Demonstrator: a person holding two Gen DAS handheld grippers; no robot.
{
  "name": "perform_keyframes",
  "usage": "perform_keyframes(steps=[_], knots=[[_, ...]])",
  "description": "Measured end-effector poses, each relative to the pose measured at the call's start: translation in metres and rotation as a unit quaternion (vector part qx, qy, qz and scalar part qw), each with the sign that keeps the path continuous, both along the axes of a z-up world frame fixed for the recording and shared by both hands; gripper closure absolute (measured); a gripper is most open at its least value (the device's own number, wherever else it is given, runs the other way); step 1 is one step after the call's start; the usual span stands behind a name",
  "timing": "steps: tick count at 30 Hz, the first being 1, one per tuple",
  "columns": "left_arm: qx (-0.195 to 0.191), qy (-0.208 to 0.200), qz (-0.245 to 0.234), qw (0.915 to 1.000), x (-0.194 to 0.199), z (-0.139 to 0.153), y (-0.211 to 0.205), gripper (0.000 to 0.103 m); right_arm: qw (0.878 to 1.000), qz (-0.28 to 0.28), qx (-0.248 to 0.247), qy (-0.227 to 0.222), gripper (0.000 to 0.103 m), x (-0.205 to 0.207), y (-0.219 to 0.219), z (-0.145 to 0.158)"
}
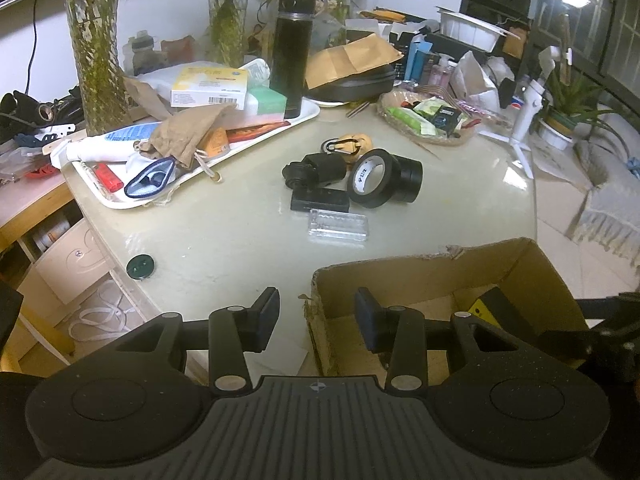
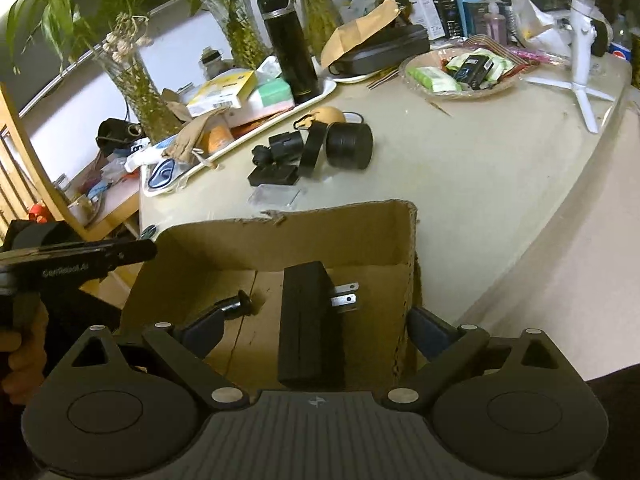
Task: Organize rigid objects
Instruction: 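Open the right tool over the box while the left tool releases the knob into it, then move both open tools back from the box to the black items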
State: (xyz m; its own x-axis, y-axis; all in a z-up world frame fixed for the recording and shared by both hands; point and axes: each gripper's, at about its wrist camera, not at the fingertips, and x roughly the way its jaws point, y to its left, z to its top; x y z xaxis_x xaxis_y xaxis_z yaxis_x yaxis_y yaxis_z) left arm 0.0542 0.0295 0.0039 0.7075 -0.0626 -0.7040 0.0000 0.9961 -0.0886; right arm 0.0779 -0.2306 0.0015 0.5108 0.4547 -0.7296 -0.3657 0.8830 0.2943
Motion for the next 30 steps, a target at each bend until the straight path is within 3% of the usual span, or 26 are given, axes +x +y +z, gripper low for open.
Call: perform_keyframes(steps=[9, 18, 30], knots=[[-0.001, 0.0, 0.004, 1.0, 0.0, 0.0, 0.0, 0.062, 1.0, 0.017, 0.017, 0.007, 0.005, -0.009, 0.001, 0.002], [-0.001, 0.002, 0.004, 1.0, 0.002, 0.0, 0.001, 0.062, 0.996, -0.007, -0.011, -0.09, 0.005, -0.006, -0.001, 0.019], [0.002, 0.004, 0.004, 1.0, 0.008, -0.001, -0.001, 0.061, 0.993, -0.022, -0.036, -0.114, 0.0, 0.022, -0.001, 0.019]])
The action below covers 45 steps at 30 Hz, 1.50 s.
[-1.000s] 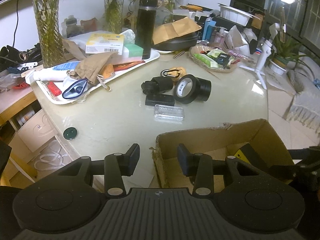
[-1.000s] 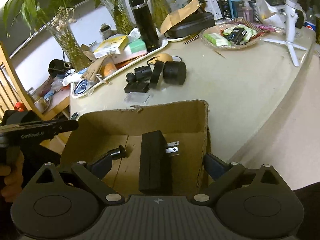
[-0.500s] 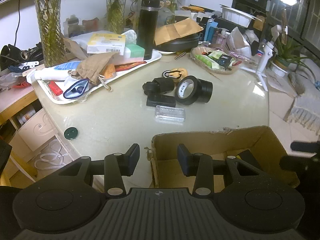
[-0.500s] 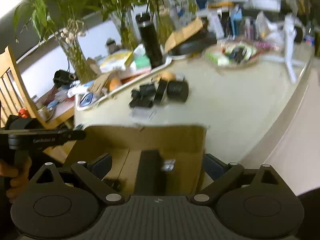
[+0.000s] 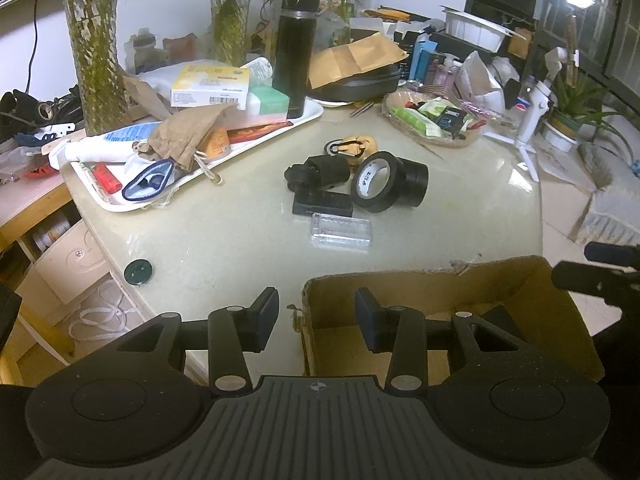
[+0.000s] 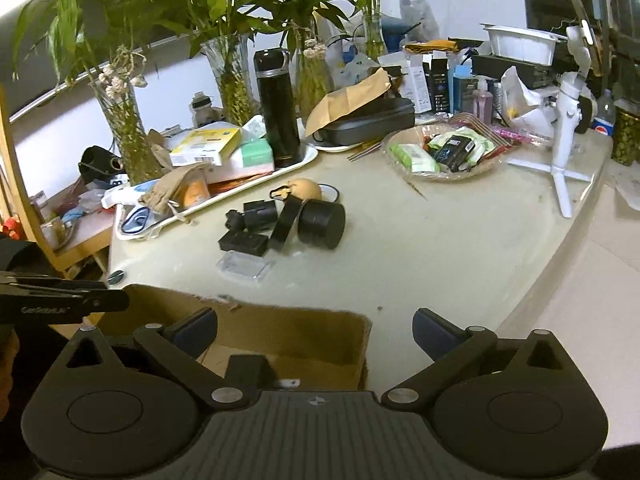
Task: Organize rigid objects
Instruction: 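Move both open tools back from the box to the black items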
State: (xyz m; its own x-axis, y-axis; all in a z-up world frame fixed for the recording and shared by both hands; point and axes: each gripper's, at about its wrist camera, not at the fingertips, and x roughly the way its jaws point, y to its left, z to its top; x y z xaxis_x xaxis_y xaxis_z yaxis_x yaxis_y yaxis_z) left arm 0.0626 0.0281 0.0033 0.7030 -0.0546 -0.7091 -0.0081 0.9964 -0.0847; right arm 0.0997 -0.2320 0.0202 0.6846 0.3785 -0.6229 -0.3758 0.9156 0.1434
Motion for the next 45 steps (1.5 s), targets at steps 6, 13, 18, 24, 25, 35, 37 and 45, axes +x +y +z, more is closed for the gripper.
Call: perform_keyframes(steps=[6, 13, 18, 24, 25, 35, 37, 45], knots=[[0.006, -0.012, -0.002, 0.9999, 0.01, 0.005, 0.0, 0.051, 1.0, -0.001, -0.01, -0.01, 0.0, 0.017, 0.002, 0.009], [0.004, -0.026, 0.006, 0.9996, 0.034, 0.022, 0.002, 0.05, 0.999, 0.004, -0.018, -0.031, 0.0, 0.041, 0.005, 0.043], [0.015, -0.043, -0.001, 0.999, 0.046, 0.034, -0.003, 0.05, 0.999, -0.004, -0.02, -0.042, 0.0, 0.058, 0.006, 0.057], [0.022, -0.047, -0.014, 0.9985, 0.058, 0.034, -0.005, 0.05, 0.998, -0.004, -0.03, -0.049, 0.0, 0.072, 0.01, 0.056], [0.024, -0.047, -0.016, 0.9985, 0.06, 0.033, -0.006, 0.05, 0.998, -0.005, -0.031, -0.049, 0.0, 0.075, 0.011, 0.055], [0.028, -0.055, -0.03, 0.9976, 0.089, 0.021, -0.004, 0.05, 0.998, 0.019, -0.05, -0.032, 0.0, 0.105, 0.026, 0.029], [0.026, -0.057, -0.03, 0.9976, 0.095, 0.019, -0.003, 0.05, 0.998, 0.024, -0.052, -0.027, 0.0, 0.112, 0.029, 0.025], [0.014, -0.053, -0.015, 0.9984, 0.105, 0.008, 0.007, 0.05, 0.999, 0.028, -0.042, -0.008, 0.0, 0.137, 0.041, 0.008]])
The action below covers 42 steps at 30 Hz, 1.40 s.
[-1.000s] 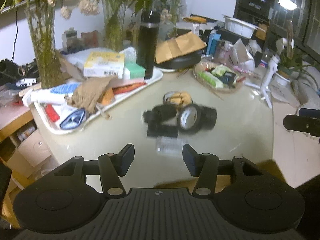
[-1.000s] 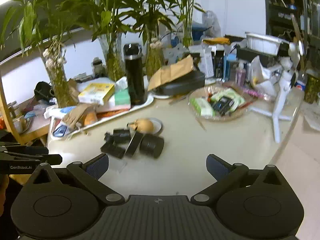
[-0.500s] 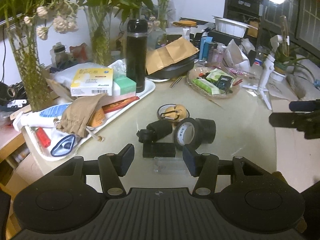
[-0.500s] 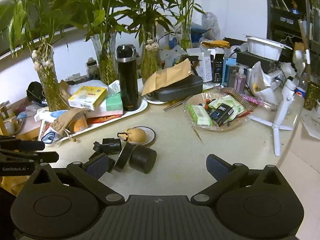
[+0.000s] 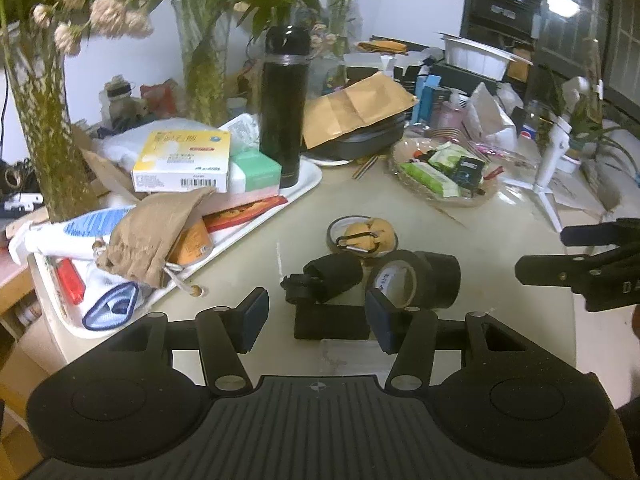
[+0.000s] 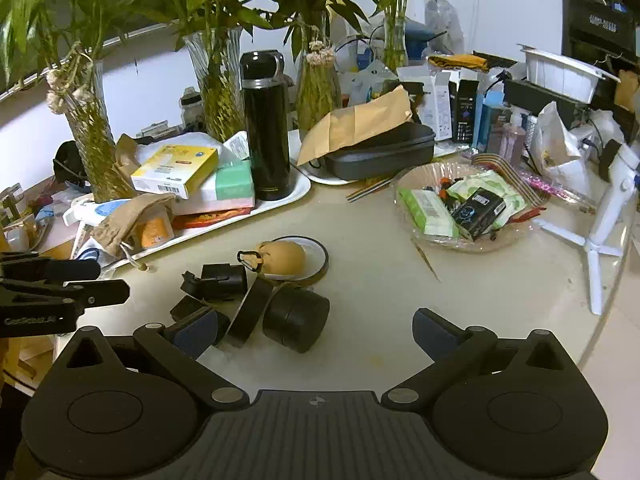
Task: Organize rigid objects
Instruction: 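Move both open tools back from the box to the black items, then close the right tool around the black cylinder and lift it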
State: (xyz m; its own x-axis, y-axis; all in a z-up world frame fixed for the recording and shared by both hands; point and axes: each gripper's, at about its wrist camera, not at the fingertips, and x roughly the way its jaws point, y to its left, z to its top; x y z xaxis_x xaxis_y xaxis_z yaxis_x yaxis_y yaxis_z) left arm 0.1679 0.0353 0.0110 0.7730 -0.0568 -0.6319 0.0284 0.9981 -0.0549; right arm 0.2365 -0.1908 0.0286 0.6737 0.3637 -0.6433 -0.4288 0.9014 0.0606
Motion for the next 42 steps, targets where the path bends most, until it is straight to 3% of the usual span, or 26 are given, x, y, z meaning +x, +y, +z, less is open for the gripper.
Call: perform_keyframes(steps=[20, 24, 28, 33, 42], knots=[[0.003, -0.003, 0.015, 0.9999, 0.001, -0.009, 0.006, 0.05, 0.999, 0.019, -0.041, 0.014, 0.001, 0.041, 0.022, -0.013], [-0.008, -0.005, 0.027, 0.9996, 0.002, -0.007, 0.011, 0.05, 0.999, 0.007, -0.027, 0.031, 0.008, 0.059, 0.022, -0.022], [-0.009, -0.006, 0.035, 0.9993, 0.003, -0.006, 0.013, 0.05, 0.998, -0.005, -0.019, 0.062, 0.009, 0.069, 0.022, -0.036], [-0.016, -0.002, 0.033, 0.9993, 0.005, -0.006, 0.013, 0.05, 0.997, -0.01, -0.031, 0.069, 0.012, 0.079, 0.028, -0.045], [-0.009, -0.005, 0.03, 0.9995, 0.007, -0.006, 0.011, 0.05, 0.991, -0.044, 0.025, 0.126, 0.024, 0.106, 0.029, -0.057]])
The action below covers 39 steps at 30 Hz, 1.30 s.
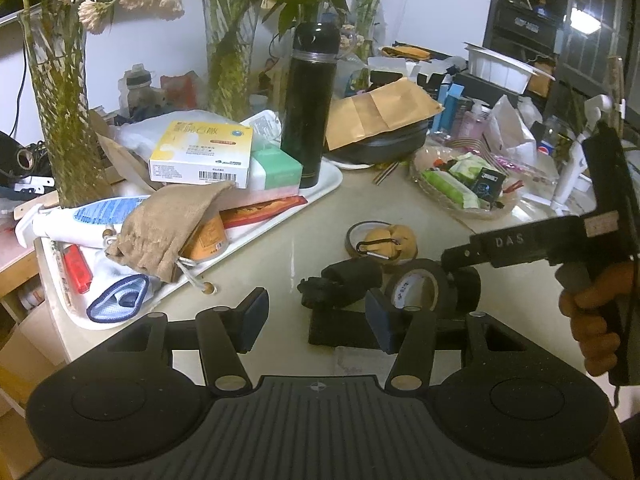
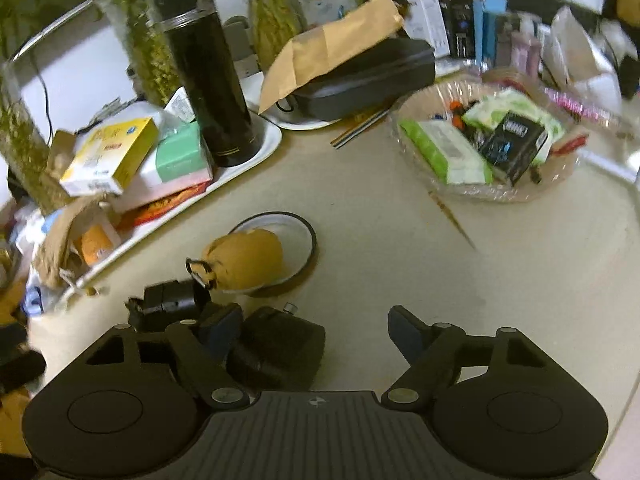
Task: Organize rigid objects
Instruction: 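Close the right tool around the black cylinder and lift it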
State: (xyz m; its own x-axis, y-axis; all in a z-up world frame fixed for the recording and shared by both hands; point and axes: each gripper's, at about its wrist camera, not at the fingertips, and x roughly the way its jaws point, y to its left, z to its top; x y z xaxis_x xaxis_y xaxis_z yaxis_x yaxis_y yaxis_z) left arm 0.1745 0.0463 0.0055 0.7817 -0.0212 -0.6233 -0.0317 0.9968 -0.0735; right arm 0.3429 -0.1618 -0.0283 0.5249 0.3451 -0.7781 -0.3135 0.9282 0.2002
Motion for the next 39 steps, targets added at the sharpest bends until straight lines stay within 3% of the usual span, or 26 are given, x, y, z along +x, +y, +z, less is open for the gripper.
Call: perform_keyframes(steps=[3, 6, 10, 15, 23, 34, 39], knots=[[-0.001, 0.003, 0.006, 1.0, 0.001, -0.001, 0.002, 0.05, 1.0, -0.009, 0.012, 0.01, 0.026, 0.005, 0.0, -0.002], [-0.018, 0.009, 0.012, 0.9997, 0.003, -0.001, 0.006, 0.05, 0.999, -0.017, 0.026, 0.022, 0.034, 0.008, 0.0, -0.002], [-0.042, 0.019, 0.018, 0.9988, 0.005, -0.002, 0.01, 0.05, 0.999, -0.011, 0.042, 0.027, 0.036, 0.008, 0.003, -0.002], [-0.043, 0.025, 0.02, 0.9986, 0.005, -0.004, 0.009, 0.05, 1.0, 0.0, 0.019, 0.012, 0.037, 0.004, 0.009, -0.002], [-0.041, 0.029, 0.022, 0.9985, 0.007, -0.005, 0.009, 0.05, 0.996, 0.068, -0.053, -0.031, 0.043, -0.012, 0.021, 0.009], [-0.04, 0.031, 0.019, 0.9986, 0.007, -0.006, 0.006, 0.05, 0.974, 0.153, -0.148, -0.071, 0.042, -0.03, 0.049, -0.006], [-0.038, 0.031, 0.019, 0.9986, 0.006, -0.006, 0.008, 0.05, 0.982, 0.124, -0.128, -0.06, 0.053, -0.021, 0.044, -0.012]])
